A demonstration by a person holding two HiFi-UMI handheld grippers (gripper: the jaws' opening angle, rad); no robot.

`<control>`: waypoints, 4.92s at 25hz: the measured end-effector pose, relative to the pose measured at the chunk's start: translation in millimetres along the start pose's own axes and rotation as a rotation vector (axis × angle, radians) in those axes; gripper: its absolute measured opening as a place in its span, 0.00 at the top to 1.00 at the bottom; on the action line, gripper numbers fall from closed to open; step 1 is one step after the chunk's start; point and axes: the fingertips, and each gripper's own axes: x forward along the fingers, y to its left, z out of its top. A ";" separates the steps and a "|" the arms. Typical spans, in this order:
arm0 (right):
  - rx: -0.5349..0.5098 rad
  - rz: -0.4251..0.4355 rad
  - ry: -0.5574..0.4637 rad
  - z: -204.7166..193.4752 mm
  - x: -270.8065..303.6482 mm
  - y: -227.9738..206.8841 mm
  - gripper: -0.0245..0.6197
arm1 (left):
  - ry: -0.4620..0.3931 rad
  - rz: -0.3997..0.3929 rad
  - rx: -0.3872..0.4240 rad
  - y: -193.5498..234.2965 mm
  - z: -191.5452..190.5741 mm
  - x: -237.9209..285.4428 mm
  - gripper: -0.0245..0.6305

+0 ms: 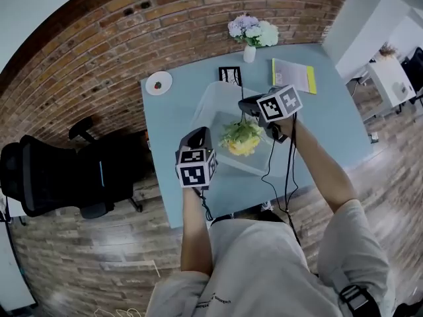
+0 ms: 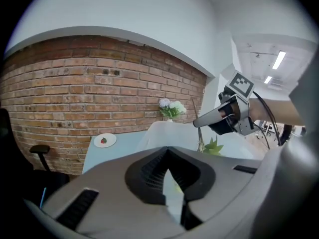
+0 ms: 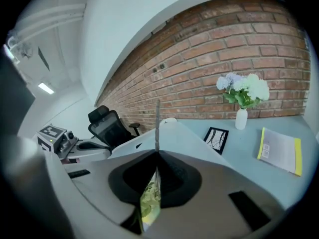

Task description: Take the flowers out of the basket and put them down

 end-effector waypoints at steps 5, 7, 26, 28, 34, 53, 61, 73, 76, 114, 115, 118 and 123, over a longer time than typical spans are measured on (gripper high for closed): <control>-0.031 0.080 -0.072 25.1 -30.5 19.6 0.90 | -0.051 0.047 -0.045 -17.6 13.0 -11.2 0.93; -0.063 0.100 -0.084 33.5 -44.4 23.3 0.90 | -0.056 0.065 -0.048 -28.8 15.0 -13.8 0.93; -0.171 0.339 -0.194 29.5 -131.3 74.9 0.90 | -0.151 0.269 -0.014 -97.7 15.4 -77.1 0.93; -0.195 0.353 -0.230 34.2 -137.7 86.8 0.90 | -0.159 0.289 -0.018 -96.7 8.3 -86.5 0.93; -0.181 0.324 -0.280 33.9 -158.1 99.2 0.90 | -0.162 0.280 -0.040 -105.3 -14.3 -104.2 0.93; -0.087 0.411 -0.445 42.5 -287.2 44.5 0.90 | -0.188 0.337 -0.039 -170.3 0.9 -101.8 0.93; 0.067 0.445 -0.472 31.2 -358.6 -47.9 0.90 | -0.209 0.338 -0.008 -242.5 41.5 -45.4 0.93; 0.415 0.484 -0.245 -90.0 -281.9 -178.0 0.90 | -0.169 0.433 -0.035 -283.1 44.3 -1.0 0.93; 0.505 0.450 -0.138 -133.9 -236.6 -208.7 0.90 | -0.157 0.478 -0.070 -281.8 31.6 -6.1 0.93; 0.334 0.262 0.073 -240.6 -161.1 -250.5 0.55 | -0.107 0.571 -0.235 -348.1 -57.2 -4.6 0.93; 0.280 0.285 0.075 -240.6 -167.8 -241.0 0.55 | -0.101 0.570 -0.244 -354.9 -64.8 -3.4 0.93; 0.124 0.298 0.067 -247.7 -184.6 -222.2 0.55 | -0.086 0.574 -0.276 -376.5 -88.3 -0.9 0.93; -0.034 0.281 0.035 -262.5 -212.3 -208.6 0.56 | -0.080 0.596 -0.324 -411.9 -109.9 3.3 0.93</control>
